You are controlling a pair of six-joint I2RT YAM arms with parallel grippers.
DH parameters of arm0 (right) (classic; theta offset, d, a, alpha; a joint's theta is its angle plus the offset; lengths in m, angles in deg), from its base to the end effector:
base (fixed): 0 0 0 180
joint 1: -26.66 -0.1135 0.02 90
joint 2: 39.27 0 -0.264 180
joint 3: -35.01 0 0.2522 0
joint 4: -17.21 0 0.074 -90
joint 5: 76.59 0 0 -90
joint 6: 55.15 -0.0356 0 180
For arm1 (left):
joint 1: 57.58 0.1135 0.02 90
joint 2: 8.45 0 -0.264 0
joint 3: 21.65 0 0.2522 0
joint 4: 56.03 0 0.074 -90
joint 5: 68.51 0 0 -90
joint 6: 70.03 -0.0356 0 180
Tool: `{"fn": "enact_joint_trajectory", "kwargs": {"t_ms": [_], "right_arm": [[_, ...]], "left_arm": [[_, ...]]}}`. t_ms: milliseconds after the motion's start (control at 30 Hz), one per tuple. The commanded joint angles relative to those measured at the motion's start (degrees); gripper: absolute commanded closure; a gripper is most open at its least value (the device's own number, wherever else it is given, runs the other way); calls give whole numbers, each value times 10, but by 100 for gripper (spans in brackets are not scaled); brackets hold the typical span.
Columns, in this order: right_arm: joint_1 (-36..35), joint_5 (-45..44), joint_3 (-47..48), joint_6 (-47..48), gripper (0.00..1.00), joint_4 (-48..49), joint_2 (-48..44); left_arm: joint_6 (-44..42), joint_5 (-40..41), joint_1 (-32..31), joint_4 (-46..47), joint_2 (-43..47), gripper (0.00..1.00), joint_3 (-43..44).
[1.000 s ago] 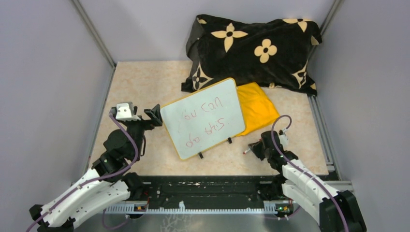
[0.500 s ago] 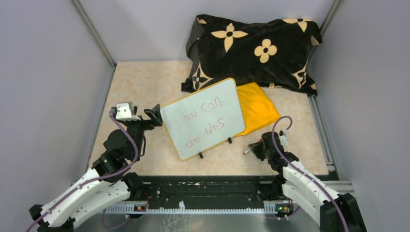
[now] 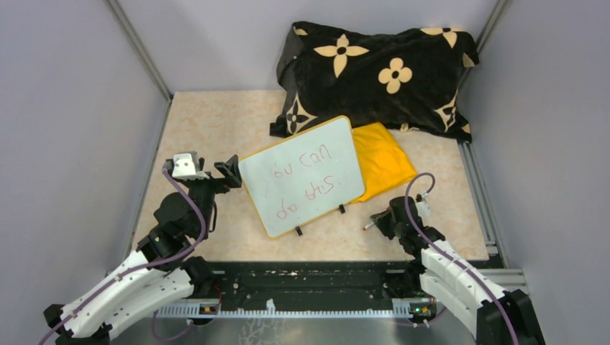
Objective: Write a sentence on the whiteboard
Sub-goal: Place the whiteboard marker at the center of the board.
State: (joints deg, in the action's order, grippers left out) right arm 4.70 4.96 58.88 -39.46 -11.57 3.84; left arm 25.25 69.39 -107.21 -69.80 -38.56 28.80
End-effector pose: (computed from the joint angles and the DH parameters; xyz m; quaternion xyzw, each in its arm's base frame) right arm 0.1303 0.0469 0.1296 0.4344 0.8240 0.2201 0.2896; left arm 0.1013 -0.0784 0.3448 -0.0511 0.6775 -0.0748 0.7299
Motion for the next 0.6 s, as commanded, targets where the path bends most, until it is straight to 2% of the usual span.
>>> {"fn": "enact_joint_trajectory", "kwargs": {"t_ms": [0, 567], "right_arm": [[5, -24, -7, 18, 84, -51, -1], [5, -30, -2, 26, 79, -54, 11]], "left_arm": [[-3, -4, 1, 10, 5, 1, -2], [-3, -8, 1, 10, 8, 1, -2]]}}
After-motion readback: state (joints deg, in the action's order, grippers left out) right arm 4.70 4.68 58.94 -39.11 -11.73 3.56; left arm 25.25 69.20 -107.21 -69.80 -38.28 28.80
